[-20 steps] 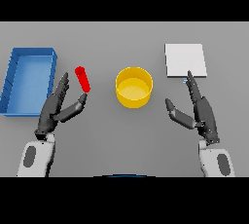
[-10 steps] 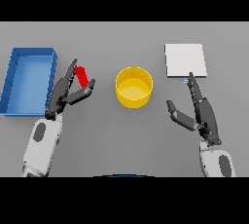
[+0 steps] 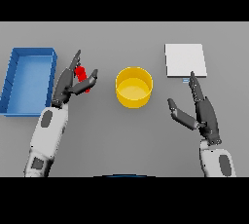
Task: Pick up the red beaker and tilt it to pour out 1 green nut into yellow bowl. Pick up the yellow bowl and place it on the metallic measuring scale.
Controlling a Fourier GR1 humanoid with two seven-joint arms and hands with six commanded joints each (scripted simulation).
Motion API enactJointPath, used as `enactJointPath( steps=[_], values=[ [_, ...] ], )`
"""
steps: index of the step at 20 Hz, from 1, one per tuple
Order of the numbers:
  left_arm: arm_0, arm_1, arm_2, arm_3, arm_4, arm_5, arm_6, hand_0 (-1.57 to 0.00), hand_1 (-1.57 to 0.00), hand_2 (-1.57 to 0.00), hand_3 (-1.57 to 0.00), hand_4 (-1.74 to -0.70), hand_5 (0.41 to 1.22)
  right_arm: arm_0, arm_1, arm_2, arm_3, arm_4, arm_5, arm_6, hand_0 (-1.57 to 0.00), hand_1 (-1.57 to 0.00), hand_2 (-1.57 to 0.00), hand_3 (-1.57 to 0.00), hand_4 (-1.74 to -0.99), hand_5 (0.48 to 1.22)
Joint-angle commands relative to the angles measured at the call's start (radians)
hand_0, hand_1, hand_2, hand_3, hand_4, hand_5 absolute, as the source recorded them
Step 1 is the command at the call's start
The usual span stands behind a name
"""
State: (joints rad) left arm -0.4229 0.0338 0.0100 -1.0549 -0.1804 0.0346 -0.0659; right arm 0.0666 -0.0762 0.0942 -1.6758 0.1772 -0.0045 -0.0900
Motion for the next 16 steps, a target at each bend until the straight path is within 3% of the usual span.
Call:
enactJointPath(
  steps=[1, 3, 5, 6, 8, 9, 11, 13, 14, 16],
  values=[
    [-0.01, -0.009, 0.017, 0.021, 0.017, 0.003, -0.027, 0.0, 0.0, 0.0, 0.0, -1.27, 0.7, -0.007, -0.001, -0.005, -0.002, -0.006, 0.0, 0.001, 0.0, 0.0, 0.0, 0.0, -1.244, 0.643],
    [-0.036, -0.026, 0.04, 0.072, 0.038, 0.006, -0.074, 0.0, 0.0, -0.01, 0.0, -1.3, 0.719, 0.005, -0.007, -0.006, -0.019, -0.012, 0.004, 0.002, 0.0, 0.0, 0.0, 0.0, -1.246, 0.646],
    [-0.053, -0.037, 0.06, 0.124, 0.048, 0.014, -0.107, -0.08, -0.09, -0.16, -0.13, -1.36, 0.761, 0.001, -0.01, -0.013, -0.008, -0.021, 0.01, -0.002, 0.0, 0.0, 0.0, 0.0, -1.242, 0.645],
    [-0.061, -0.042, 0.066, 0.133, 0.051, 0.021, -0.118, -0.21, -0.23, -0.29, -0.25, -1.4, 0.787, -0.001, -0.012, -0.015, -0.014, -0.019, 0.006, 0.006, 0.0, 0.0, 0.0, 0.0, -1.24, 0.645],
    [-0.071, -0.054, 0.072, 0.158, 0.032, 0.072, -0.128, -0.55, -0.59, -0.66, -0.73, -1.47, 0.943, 0.0, -0.01, -0.01, -0.022, -0.012, 0.002, 0.014, 0.0, 0.0, 0.0, 0.0, -1.237, 0.648],
    [-0.068, -0.056, 0.057, 0.155, 0.004, 0.098, -0.131, -0.76, -0.78, -0.84, -0.88, -1.52, 0.999, 0.006, -0.004, -0.003, -0.023, -0.012, 0.005, 0.005, 0.0, 0.0, 0.0, 0.0, -1.239, 0.648],
    [-0.091, -0.049, 0.039, 0.171, -0.031, 0.111, -0.124, -1.05, -1.07, -1.11, -1.06, -1.59, 1.079, 0.018, -0.009, -0.008, -0.025, -0.013, 0.004, 0.007, 0.0, 0.0, 0.0, 0.0, -1.239, 0.648],
    [-0.094, -0.055, 0.034, 0.179, -0.031, 0.114, -0.144, -1.24, -1.25, -1.27, -1.15, -1.64, 1.13, 0.012, -0.004, -0.003, -0.021, -0.01, 0.005, 0.003, 0.0, 0.0, 0.0, 0.0, -1.242, 0.65],
    [-0.076, -0.052, 0.031, 0.168, -0.027, 0.109, -0.167, -1.3, -1.31, -1.33, -1.24, -1.6, 1.148, 0.019, 0.004, -0.004, -0.02, -0.018, 0.005, -0.008, 0.0, 0.0, 0.0, 0.0, -1.25, 0.647],
    [-0.079, -0.051, 0.028, 0.159, -0.032, 0.111, -0.129, -1.4, -1.41, -1.42, -1.36, -1.54, 1.174, 0.006, 0.002, -0.005, -0.022, -0.026, 0.011, 0.003, 0.0, 0.0, 0.0, 0.0, -1.255, 0.644]
  ],
)
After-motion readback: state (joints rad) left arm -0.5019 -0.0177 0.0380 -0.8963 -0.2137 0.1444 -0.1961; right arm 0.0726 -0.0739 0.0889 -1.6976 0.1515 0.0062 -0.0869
